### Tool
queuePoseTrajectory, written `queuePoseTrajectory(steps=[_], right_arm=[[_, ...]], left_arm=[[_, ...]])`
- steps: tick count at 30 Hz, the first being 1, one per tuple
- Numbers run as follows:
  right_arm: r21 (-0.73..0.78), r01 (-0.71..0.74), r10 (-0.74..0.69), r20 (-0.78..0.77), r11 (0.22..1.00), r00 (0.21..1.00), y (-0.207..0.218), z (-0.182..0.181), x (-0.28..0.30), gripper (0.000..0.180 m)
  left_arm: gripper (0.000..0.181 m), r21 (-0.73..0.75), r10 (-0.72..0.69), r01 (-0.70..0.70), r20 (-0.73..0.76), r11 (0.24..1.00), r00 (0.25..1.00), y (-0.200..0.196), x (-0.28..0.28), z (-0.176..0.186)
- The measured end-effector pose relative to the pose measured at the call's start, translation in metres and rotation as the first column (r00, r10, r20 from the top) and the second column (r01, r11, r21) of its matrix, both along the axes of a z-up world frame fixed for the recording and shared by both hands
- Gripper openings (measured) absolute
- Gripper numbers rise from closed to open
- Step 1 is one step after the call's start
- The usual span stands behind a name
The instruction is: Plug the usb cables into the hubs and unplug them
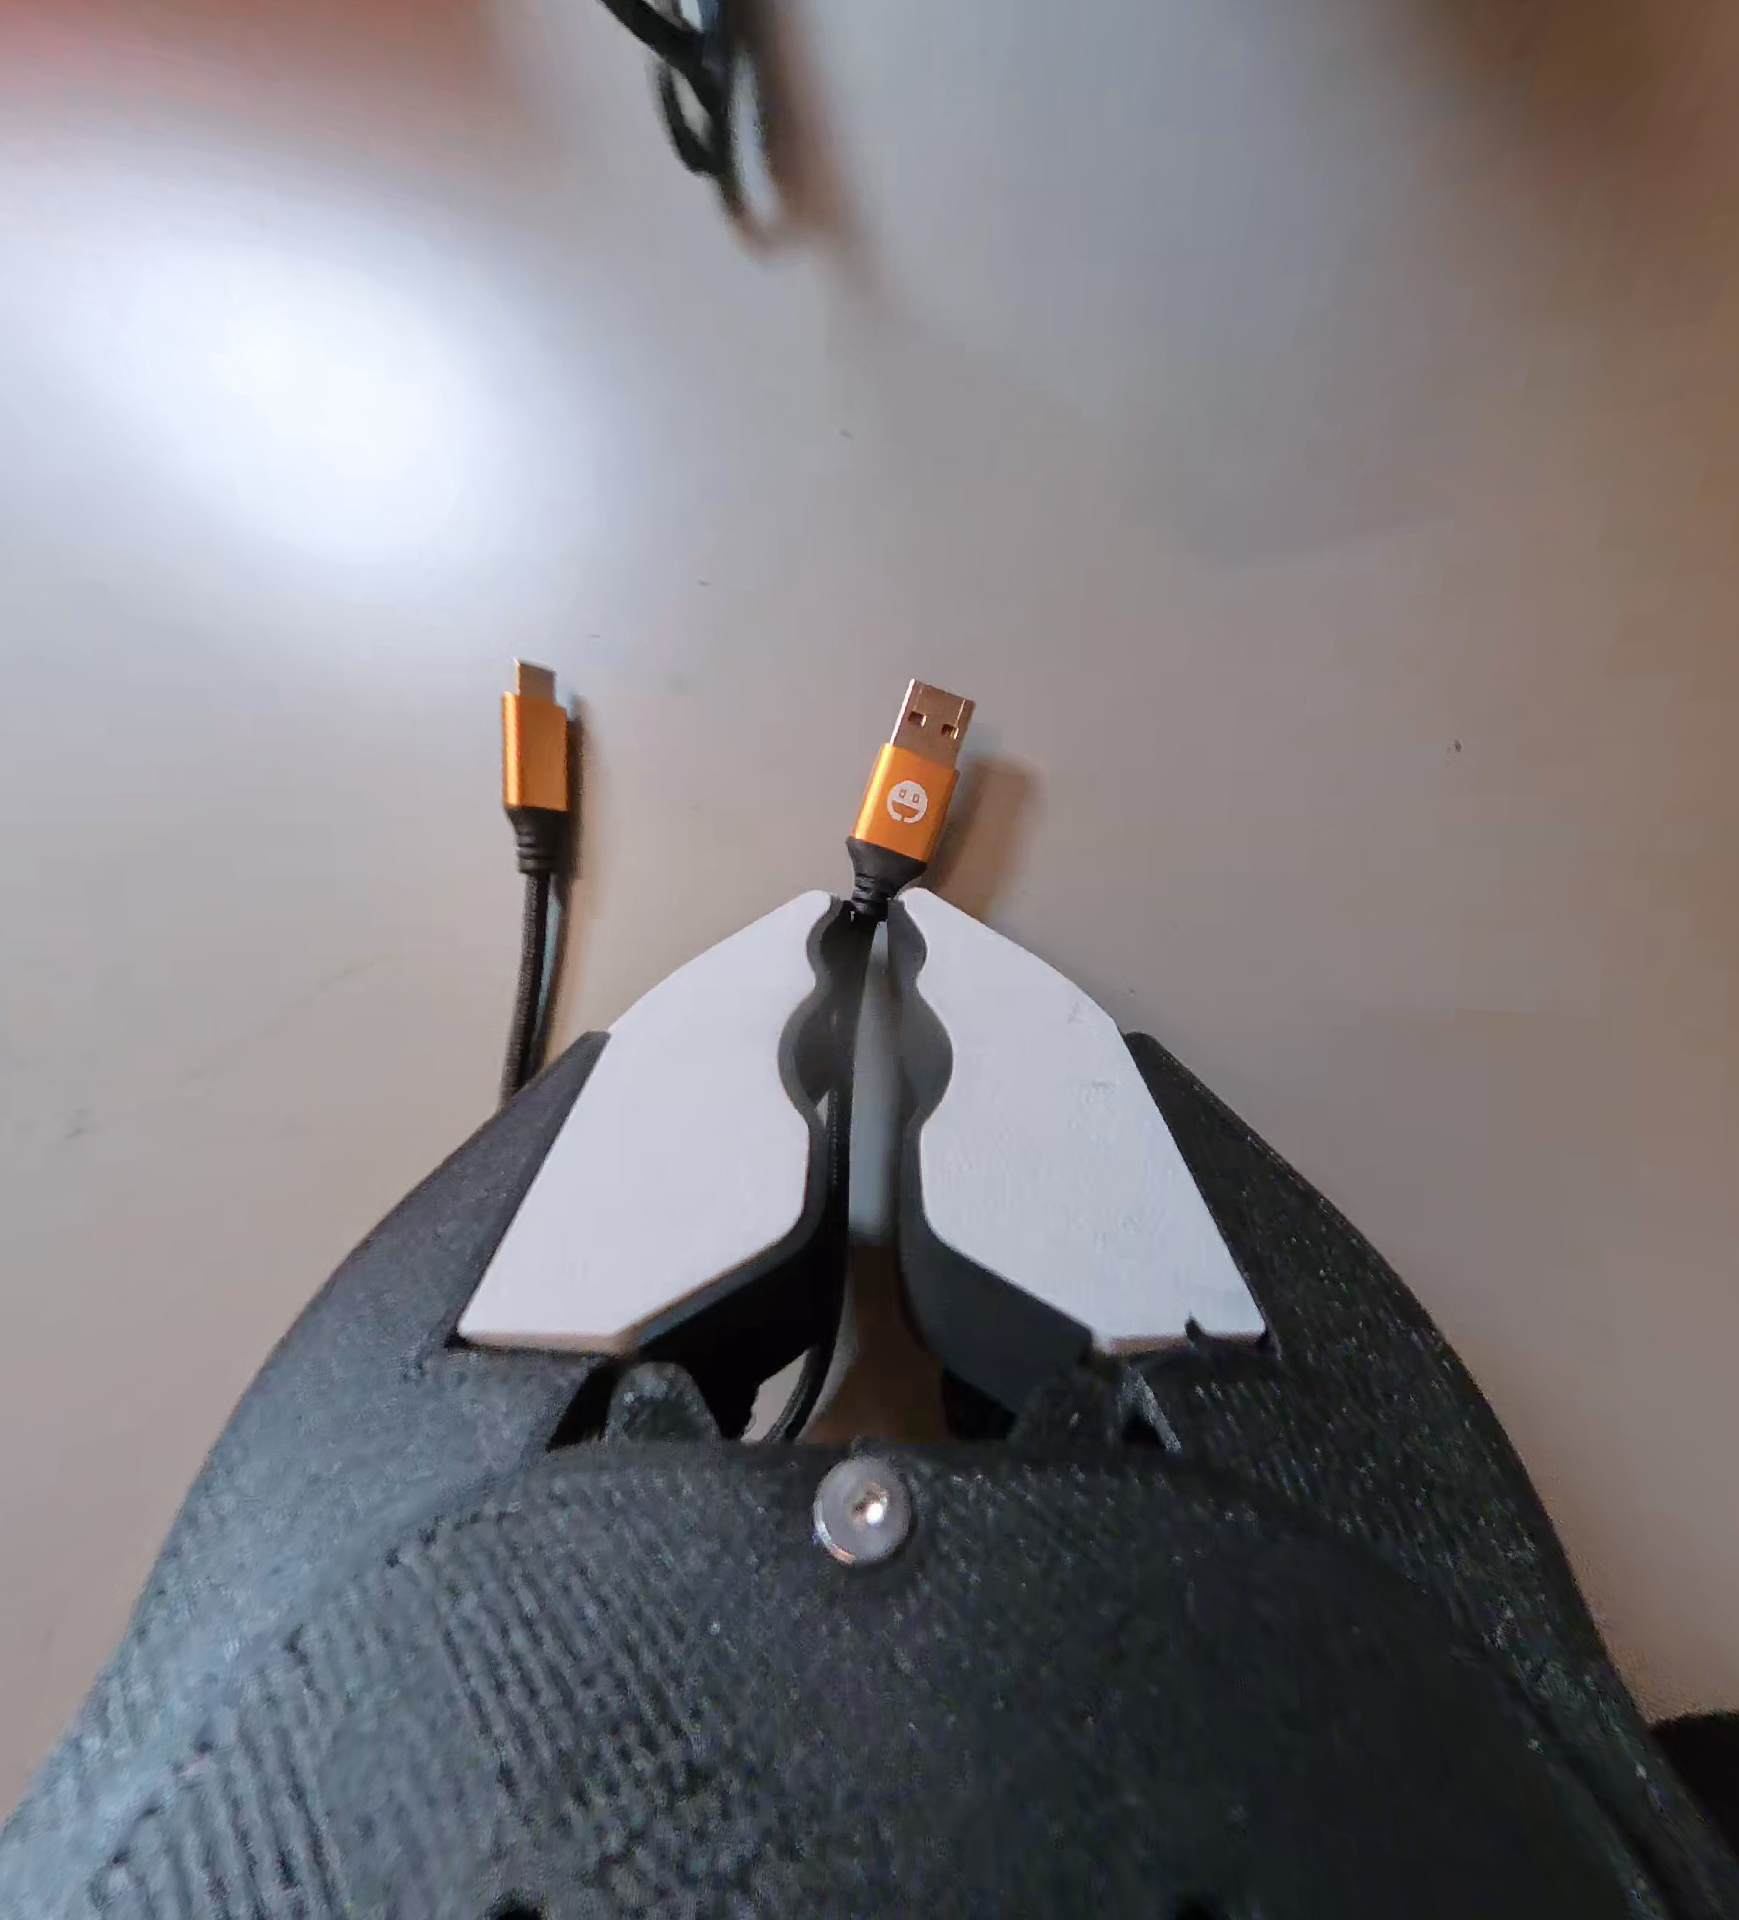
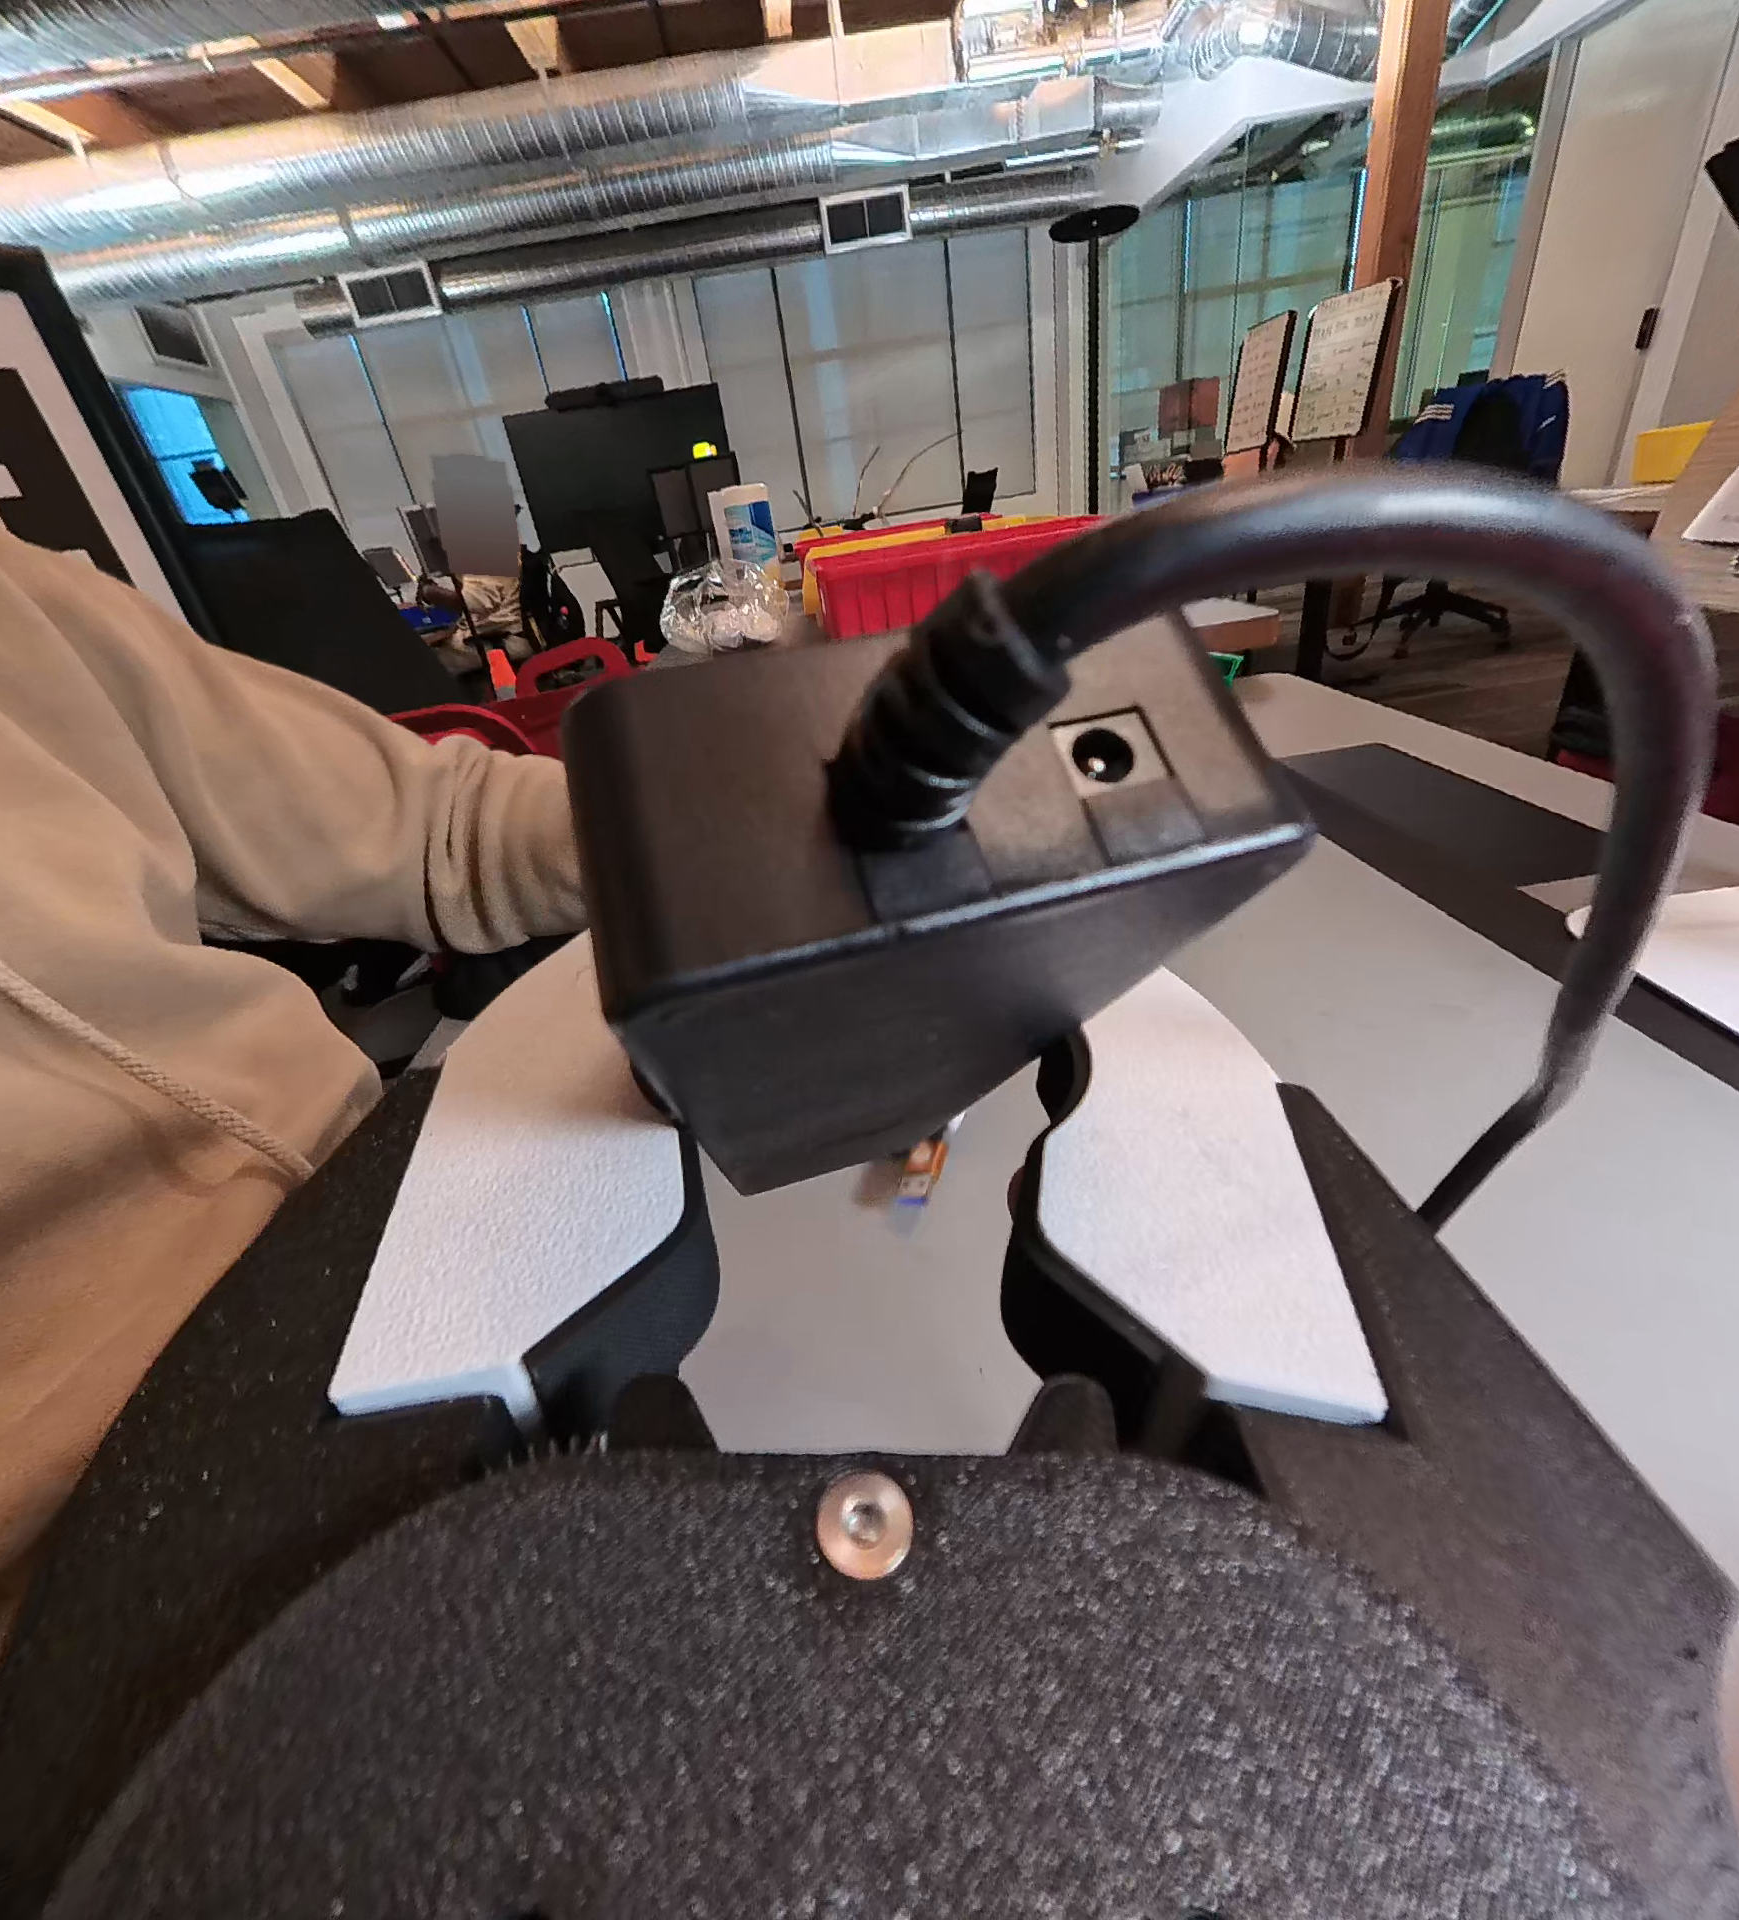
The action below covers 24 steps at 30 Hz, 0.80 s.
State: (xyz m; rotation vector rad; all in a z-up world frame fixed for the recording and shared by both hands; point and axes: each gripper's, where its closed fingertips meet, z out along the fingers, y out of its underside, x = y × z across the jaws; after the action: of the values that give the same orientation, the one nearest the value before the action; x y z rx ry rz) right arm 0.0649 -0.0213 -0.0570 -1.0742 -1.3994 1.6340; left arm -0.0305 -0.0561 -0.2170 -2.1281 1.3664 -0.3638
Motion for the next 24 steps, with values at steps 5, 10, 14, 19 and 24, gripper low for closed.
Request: queuePoseTrajectory(steps=[5,10,14,19,24], right_arm=[[0.055,0.024,-0.027,0.063,0.998,0.998,0.001,-0.012,-0.005,0.068],[0.166,0.086,-0.111,0.149,0.982,0.983,0.004,-0.03,-0.016,0.067],[0.272,0.126,-0.185,0.204,0.954,0.961,0.002,-0.043,-0.024,0.067],[0.363,0.162,-0.263,0.248,0.918,0.932,0.004,-0.055,-0.029,0.067],[0.432,0.178,-0.316,0.272,0.884,0.909,0.008,-0.063,-0.031,0.067]], left_arm=[[0.007,0.04,0.147,-0.158,0.209,0.987,0.967,0.017,-0.003,0.071],[0.007,0.088,0.152,-0.177,0.235,0.98,0.96,0.024,0.015,0.118],[0.007,0.1,0.116,-0.134,0.164,0.986,0.98,0.024,0.041,0.124],[0.007,0.101,0.105,-0.113,0.079,0.989,0.991,0.02,0.06,0.117],[0.007,0.075,0.116,-0.119,0.047,0.99,0.992,0.016,0.066,0.109]])
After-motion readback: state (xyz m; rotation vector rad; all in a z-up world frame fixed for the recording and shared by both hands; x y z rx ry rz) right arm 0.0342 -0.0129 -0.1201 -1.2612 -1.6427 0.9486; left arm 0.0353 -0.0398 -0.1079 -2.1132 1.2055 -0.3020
